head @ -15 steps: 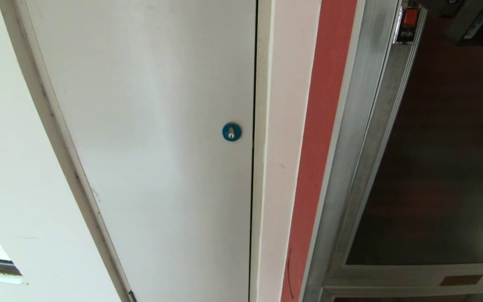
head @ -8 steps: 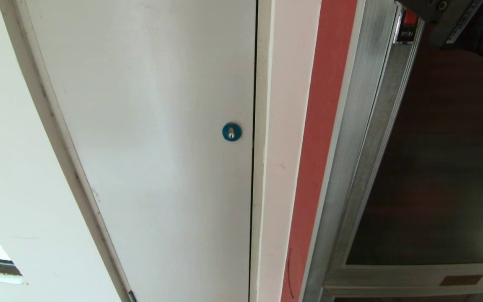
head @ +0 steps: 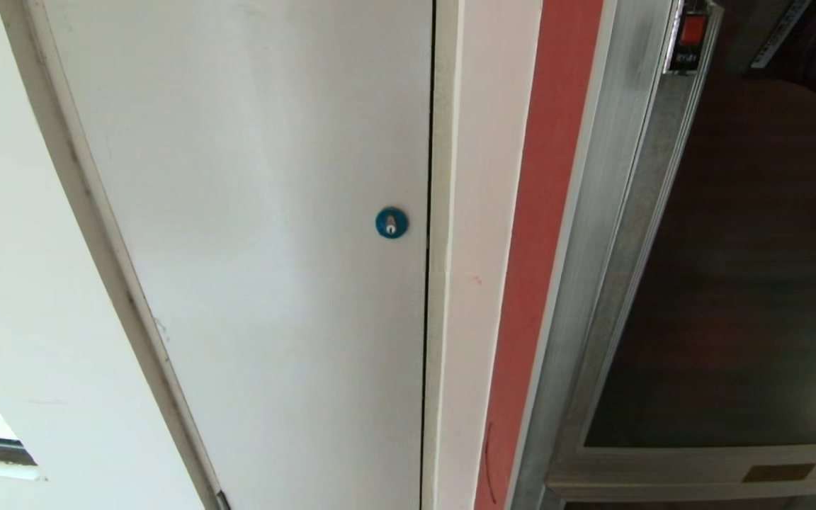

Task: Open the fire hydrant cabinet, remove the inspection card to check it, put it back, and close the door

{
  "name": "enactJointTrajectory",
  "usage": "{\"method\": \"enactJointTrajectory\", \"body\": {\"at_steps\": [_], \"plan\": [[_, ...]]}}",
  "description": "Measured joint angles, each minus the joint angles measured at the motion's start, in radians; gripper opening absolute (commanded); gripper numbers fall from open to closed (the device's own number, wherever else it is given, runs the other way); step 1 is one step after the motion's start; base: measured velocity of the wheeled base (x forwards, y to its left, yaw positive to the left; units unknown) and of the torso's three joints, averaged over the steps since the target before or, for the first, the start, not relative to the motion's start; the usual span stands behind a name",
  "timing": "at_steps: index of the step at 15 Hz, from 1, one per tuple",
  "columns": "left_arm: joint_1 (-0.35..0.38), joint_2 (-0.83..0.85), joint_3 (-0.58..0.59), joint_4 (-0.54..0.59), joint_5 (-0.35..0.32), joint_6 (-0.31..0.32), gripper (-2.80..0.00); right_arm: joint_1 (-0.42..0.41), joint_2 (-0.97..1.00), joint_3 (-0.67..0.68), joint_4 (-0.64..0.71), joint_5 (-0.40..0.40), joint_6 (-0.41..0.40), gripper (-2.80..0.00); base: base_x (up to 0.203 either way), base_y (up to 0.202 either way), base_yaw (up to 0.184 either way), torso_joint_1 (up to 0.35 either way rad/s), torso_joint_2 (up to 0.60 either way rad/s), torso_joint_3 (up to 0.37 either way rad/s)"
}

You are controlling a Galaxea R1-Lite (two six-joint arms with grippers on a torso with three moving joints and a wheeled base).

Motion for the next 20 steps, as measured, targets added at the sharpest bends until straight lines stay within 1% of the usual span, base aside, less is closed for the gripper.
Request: {"method": "enactJointTrajectory", "body": {"at_steps": [6,11,15,16,20], "plan": [[0.0,0.0,0.0,-0.001,0.0,0.0,-2.8,0.006,-0.048,0.015,0.018,0.008,0.0,-2.8,0.0,0.0,0.0,0.0,0.0,0.0],[0.0,0.0,0.0,0.0,0.0,0.0,-2.8,0.01,-0.16,0.046,0.099,0.016,0.001,-2.8,0.0,0.0,0.0,0.0,0.0,0.0],[0.0,0.0,0.0,0.0,0.0,0.0,-2.8,0.009,-0.255,0.054,0.21,0.026,0.01,-2.8,0.0,0.0,0.0,0.0,0.0,0.0],[0.0,0.0,0.0,0.0,0.0,0.0,-2.8,0.008,-0.273,0.057,0.221,0.026,0.021,-2.8,0.0,0.0,0.0,0.0,0.0,0.0],[0.0,0.0,0.0,0.0,0.0,0.0,-2.8,0.006,-0.296,0.064,0.223,0.022,0.024,-2.8,0.0,0.0,0.0,0.0,0.0,0.0]]}}
